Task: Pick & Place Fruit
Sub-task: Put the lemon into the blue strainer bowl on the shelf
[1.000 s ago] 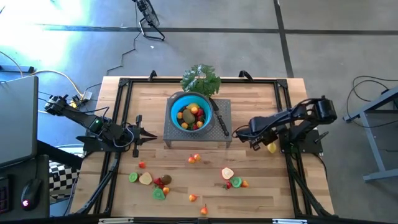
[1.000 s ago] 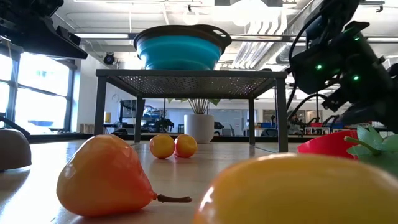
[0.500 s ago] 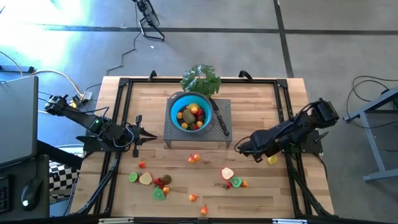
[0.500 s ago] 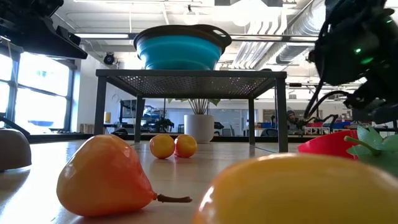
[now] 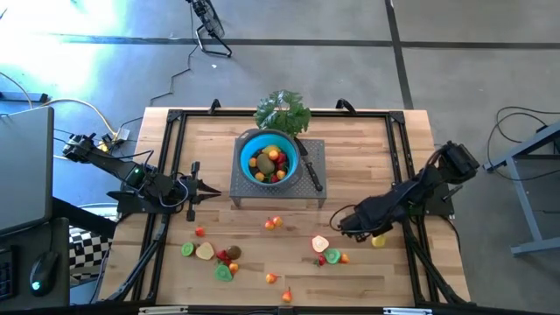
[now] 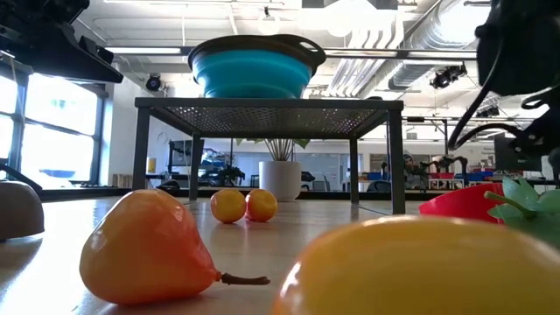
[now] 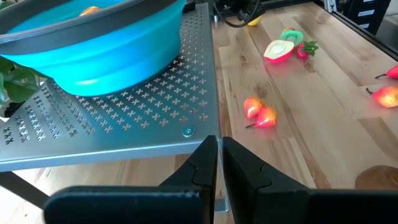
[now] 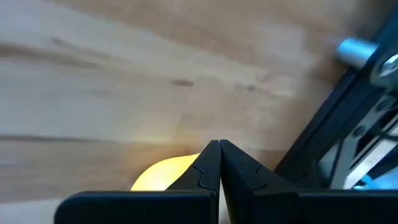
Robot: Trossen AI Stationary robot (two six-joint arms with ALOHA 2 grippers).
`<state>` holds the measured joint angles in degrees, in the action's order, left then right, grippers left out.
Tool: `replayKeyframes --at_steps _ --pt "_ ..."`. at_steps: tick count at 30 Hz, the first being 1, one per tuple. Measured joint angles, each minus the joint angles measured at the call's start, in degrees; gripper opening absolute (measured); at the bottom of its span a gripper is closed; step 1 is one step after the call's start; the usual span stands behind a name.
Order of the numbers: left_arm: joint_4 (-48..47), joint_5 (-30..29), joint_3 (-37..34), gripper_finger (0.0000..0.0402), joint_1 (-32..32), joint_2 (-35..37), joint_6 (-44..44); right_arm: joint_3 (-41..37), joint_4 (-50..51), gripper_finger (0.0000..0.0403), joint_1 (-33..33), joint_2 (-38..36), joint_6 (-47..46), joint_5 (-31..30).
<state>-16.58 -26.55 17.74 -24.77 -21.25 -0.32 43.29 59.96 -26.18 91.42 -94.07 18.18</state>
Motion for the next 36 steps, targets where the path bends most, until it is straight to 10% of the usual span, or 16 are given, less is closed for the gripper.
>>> replayKeyframes --at_steps 36 --pt "-0.02 -0.02 0.0 0.0022 0.0 0.02 -0.02 0.15 -16.45 0.0003 -8.6 -0.09 -20.15 -1.4"
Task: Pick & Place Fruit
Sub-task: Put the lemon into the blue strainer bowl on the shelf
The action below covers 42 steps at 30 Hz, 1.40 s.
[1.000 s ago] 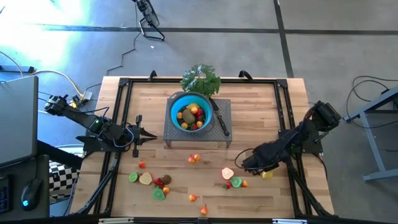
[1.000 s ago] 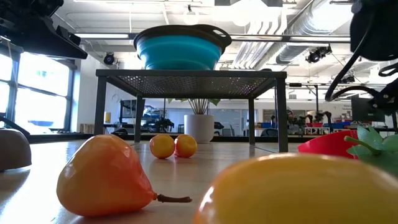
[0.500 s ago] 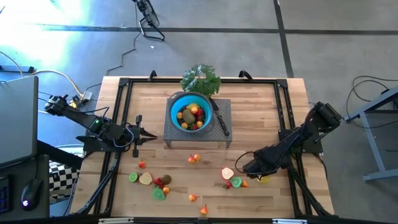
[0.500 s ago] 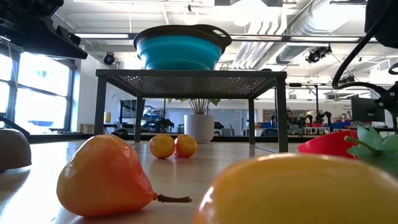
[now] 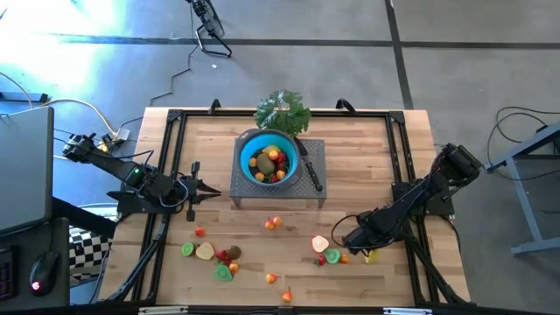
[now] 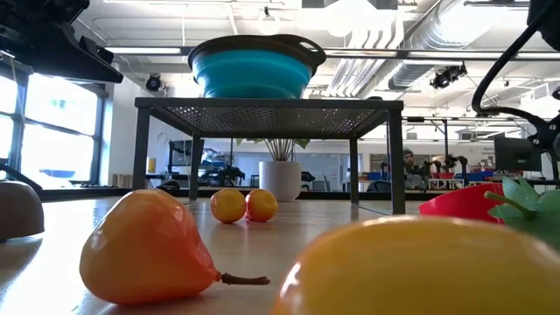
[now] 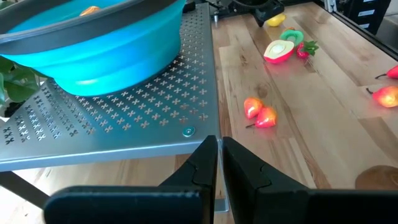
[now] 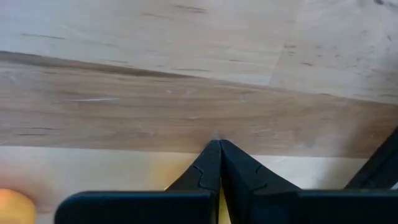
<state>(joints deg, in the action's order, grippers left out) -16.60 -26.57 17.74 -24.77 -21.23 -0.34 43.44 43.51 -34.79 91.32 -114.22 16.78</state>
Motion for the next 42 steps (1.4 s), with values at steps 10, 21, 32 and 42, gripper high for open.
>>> replayKeyframes --at_steps 10,21,32,42 --pt "0.0 0.0 0.0 0.0022 0.0 -0.02 0.0 0.08 5.49 0.0003 1.12 -0.04 0.36 -3.47" --pt "0.0 -0.02 0.0 0.0022 0.0 -0.02 -0.09 -0.22 9.68 0.0003 3.05 -3.08 0.42 -13.42" --pt "0.0 -0.01 0.0 0.0022 0.0 -0.02 -0.07 6.52 19.09 0.0003 3.45 -10.6 0.42 -18.77" --pt "0.04 -0.02 0.0 0.0022 0.0 0.0 -2.04 18.54 21.63 0.0003 1.98 -10.86 -1.57 -13.31"
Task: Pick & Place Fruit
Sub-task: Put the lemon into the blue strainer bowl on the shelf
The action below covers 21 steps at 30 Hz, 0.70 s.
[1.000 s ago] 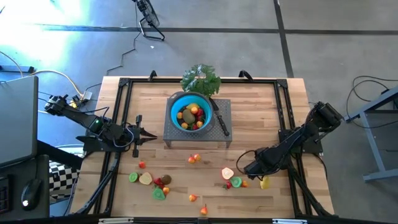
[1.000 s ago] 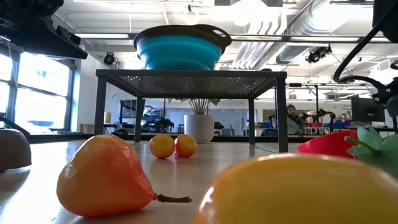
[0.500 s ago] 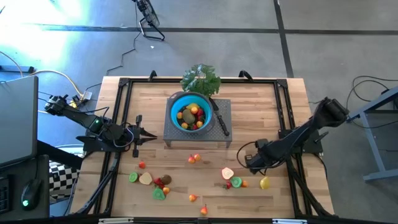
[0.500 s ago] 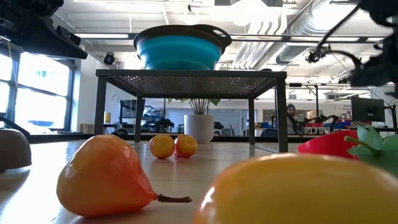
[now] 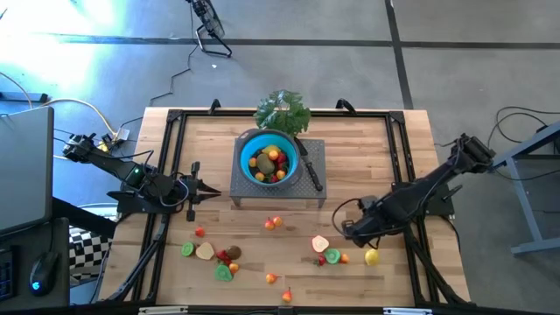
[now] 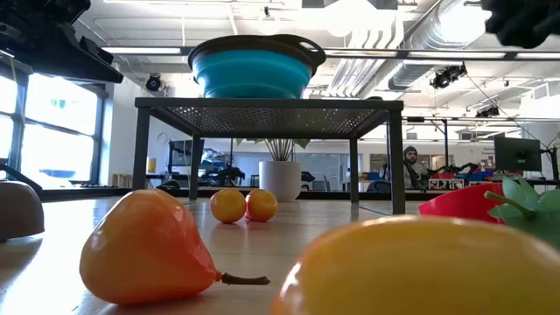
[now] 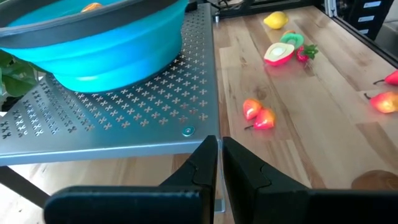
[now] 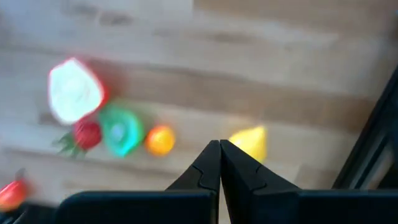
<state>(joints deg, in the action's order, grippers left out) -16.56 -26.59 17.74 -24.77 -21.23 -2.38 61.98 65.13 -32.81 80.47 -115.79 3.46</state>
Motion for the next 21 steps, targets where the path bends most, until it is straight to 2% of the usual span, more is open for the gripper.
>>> replayKeyframes --at_steps 7,11,17,21 --pt "0.02 0.0 0.0 0.0022 0.0 0.0 -0.93 0.83 -8.25 0.0003 -4.62 0.03 -13.8 5.58" --pt "0.03 0.0 0.0 0.0022 0.0 -0.02 -0.93 0.83 -12.86 0.0003 -8.14 0.14 -22.62 5.07" --pt "0.02 -0.02 0.0 0.0022 0.0 -0.02 0.34 0.83 -14.46 0.0003 -11.14 1.32 -23.37 2.66" --pt "0.02 -0.04 0.0 0.0022 0.0 0.0 0.62 0.83 -14.58 0.0003 -11.07 2.35 -19.97 2.48"
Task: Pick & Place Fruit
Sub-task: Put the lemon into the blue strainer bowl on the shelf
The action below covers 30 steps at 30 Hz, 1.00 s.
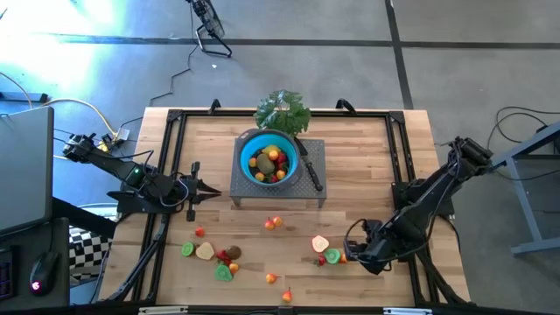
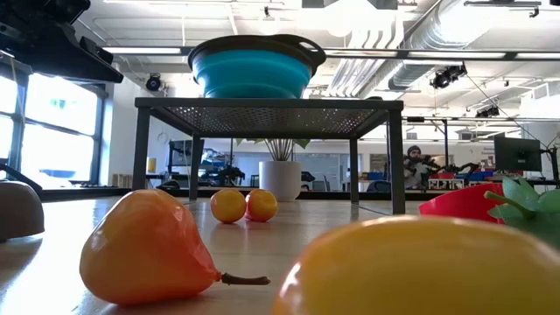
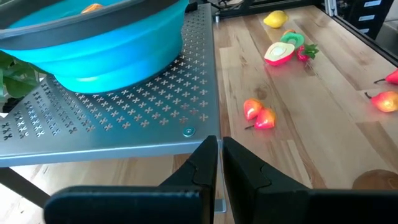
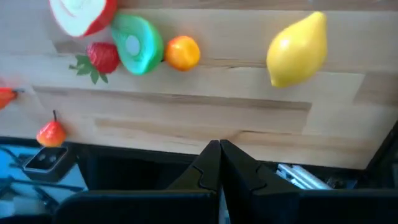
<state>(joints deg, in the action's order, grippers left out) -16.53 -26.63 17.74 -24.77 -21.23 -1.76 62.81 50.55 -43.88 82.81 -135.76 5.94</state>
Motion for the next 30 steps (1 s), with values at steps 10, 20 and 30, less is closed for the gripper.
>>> replayKeyframes --at_steps 10,20,30 --pt "0.0 0.01 0.0 0.0022 0.0 -0.02 0.0 0.0 5.12 0.0003 -0.75 2.51 0.49 13.99" --pt "0.04 0.02 0.0 0.0022 0.0 0.0 0.0 0.0 7.33 0.0075 -3.05 3.01 2.46 16.47" --pt "0.07 0.02 0.0 0.0022 0.0 -0.02 -0.02 0.0 7.67 0.0101 -6.1 3.01 5.35 4.24"
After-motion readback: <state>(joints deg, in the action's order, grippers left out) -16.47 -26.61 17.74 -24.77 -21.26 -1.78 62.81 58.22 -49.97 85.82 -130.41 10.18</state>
